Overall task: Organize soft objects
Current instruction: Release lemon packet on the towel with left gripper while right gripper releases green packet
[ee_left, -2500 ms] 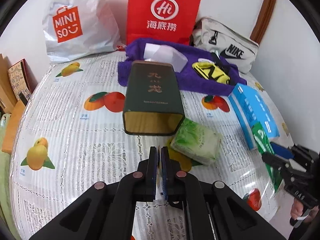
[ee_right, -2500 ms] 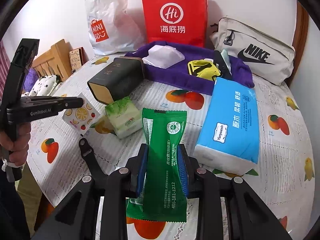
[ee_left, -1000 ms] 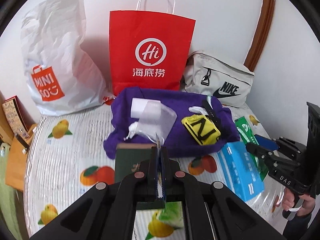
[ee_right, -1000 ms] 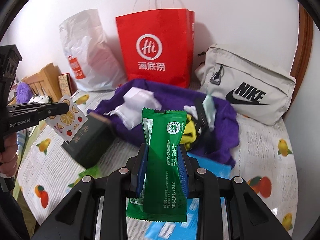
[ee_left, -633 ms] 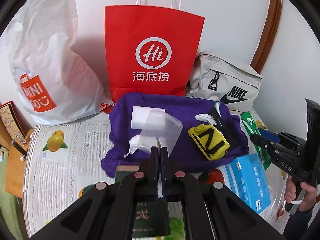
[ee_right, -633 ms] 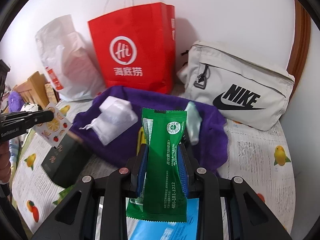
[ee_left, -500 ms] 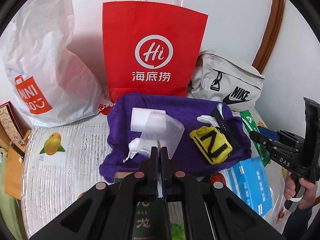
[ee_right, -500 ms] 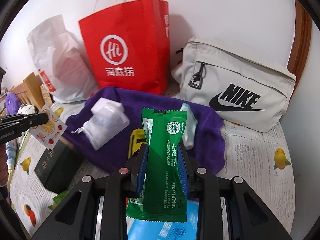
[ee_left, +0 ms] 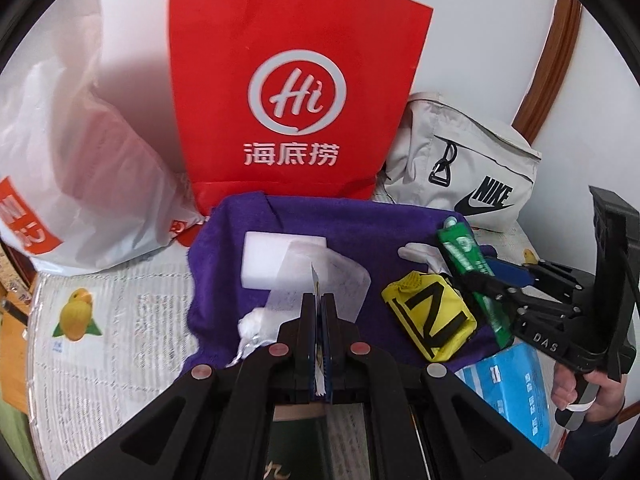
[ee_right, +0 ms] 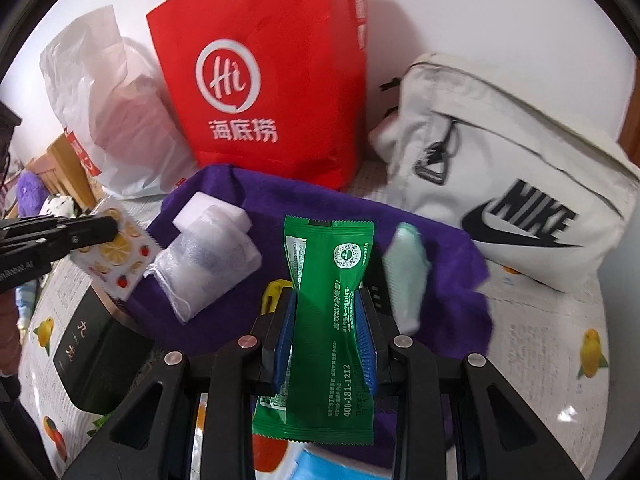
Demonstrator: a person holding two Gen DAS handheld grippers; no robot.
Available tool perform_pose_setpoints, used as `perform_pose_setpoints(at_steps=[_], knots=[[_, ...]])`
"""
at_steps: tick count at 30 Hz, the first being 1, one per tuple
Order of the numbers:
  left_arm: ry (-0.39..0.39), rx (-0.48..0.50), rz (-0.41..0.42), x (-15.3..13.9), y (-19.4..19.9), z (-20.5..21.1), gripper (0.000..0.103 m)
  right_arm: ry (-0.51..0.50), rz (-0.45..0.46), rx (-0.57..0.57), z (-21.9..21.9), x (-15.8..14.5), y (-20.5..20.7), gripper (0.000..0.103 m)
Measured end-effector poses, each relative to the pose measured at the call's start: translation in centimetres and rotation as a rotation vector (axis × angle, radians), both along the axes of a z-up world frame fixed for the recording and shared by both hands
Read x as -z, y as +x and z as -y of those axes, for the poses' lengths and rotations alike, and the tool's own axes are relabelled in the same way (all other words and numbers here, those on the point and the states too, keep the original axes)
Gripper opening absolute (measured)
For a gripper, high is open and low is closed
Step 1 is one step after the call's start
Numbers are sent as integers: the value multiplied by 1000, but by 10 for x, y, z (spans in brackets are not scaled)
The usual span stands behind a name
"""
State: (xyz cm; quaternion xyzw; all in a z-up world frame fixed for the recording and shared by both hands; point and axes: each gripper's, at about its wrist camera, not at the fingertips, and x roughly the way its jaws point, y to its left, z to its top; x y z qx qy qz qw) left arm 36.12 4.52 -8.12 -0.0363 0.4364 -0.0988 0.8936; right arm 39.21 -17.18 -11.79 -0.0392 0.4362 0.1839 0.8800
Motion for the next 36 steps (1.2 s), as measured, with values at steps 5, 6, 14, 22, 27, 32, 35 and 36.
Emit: perform_pose_setpoints(at_steps=[5, 6, 14, 22, 27, 32, 35, 36], knots=[[-30, 31, -35, 13, 17, 10, 4, -12, -35, -59, -20, 10, 9, 30], [-37, 40, -41, 16, 19, 13, 4, -18, -41, -65, -23, 12, 10, 30], [-47, 80, -100, 41, 35, 28, 4, -39, -96, -39, -23, 32, 29, 30], [-21, 59, -126, 53, 47, 24, 6, -39, -109, -51, -20, 35, 33, 43], [35, 20, -135, 54, 46, 19, 32, -35, -104, -44, -16, 29, 29, 49], [42, -12, -125, 46, 37, 10, 35, -39, -81, -31, -12, 18, 16, 50], [41, -28, -112, 36, 27, 4, 35, -33, -58, -30, -10, 8, 2, 50], [43, -33, -110, 33, 24, 3, 35, -28, -51, -32, -10, 4, -5, 50]])
